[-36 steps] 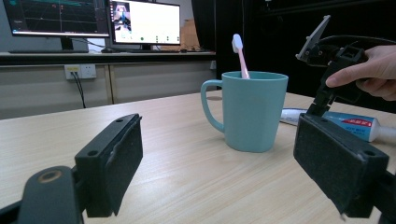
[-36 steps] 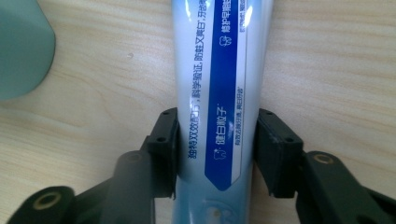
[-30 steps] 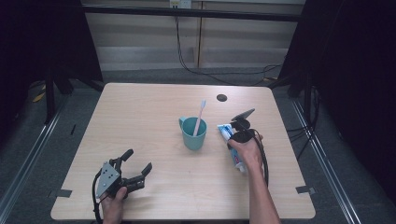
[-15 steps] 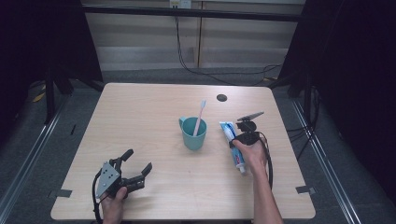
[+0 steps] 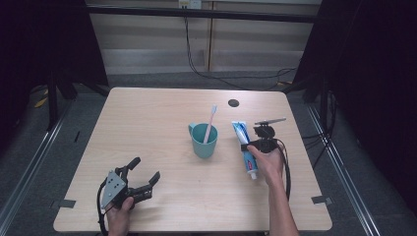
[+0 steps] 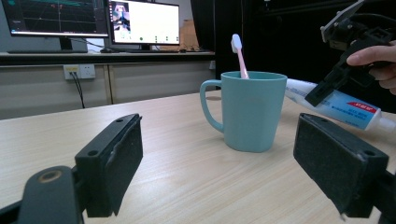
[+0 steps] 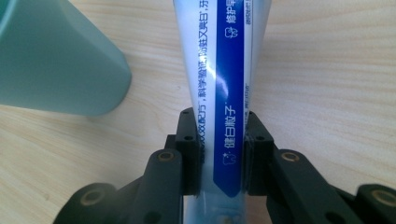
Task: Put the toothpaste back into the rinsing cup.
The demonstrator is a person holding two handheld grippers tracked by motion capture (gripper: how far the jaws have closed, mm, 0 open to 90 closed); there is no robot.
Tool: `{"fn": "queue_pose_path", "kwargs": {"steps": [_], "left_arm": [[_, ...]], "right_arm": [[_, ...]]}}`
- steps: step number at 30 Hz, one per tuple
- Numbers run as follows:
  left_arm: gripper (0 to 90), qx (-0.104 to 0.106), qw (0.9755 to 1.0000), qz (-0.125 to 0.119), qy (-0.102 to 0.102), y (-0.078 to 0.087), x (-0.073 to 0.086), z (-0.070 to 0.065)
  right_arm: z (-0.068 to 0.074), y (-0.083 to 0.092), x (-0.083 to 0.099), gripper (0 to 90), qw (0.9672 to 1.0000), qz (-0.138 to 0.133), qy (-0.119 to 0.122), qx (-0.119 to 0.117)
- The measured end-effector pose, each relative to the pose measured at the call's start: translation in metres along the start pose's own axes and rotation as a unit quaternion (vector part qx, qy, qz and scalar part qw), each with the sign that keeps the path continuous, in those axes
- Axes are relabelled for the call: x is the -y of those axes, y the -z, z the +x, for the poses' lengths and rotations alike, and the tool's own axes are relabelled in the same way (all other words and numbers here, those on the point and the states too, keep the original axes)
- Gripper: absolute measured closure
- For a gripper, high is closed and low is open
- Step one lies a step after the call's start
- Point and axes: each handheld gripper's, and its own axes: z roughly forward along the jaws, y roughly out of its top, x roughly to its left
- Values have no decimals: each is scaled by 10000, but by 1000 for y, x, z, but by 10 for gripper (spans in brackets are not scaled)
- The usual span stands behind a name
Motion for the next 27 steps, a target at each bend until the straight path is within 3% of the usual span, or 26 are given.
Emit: {"fn": "queue_pose_path", "kwargs": {"steps": [14,19,27], "left_arm": [[158,-4,10000,-7,-6,0,0,0],[158,3,10000,2,5,0,0,0],[157,-18,10000,11,-3,0,0,0]], "right_arm": [[-2,17,6,725,9971,-608,-34,-450],[-1,26,6,725,9949,-879,38,-492],[5,35,3,722,9882,-1361,185,-678]]}}
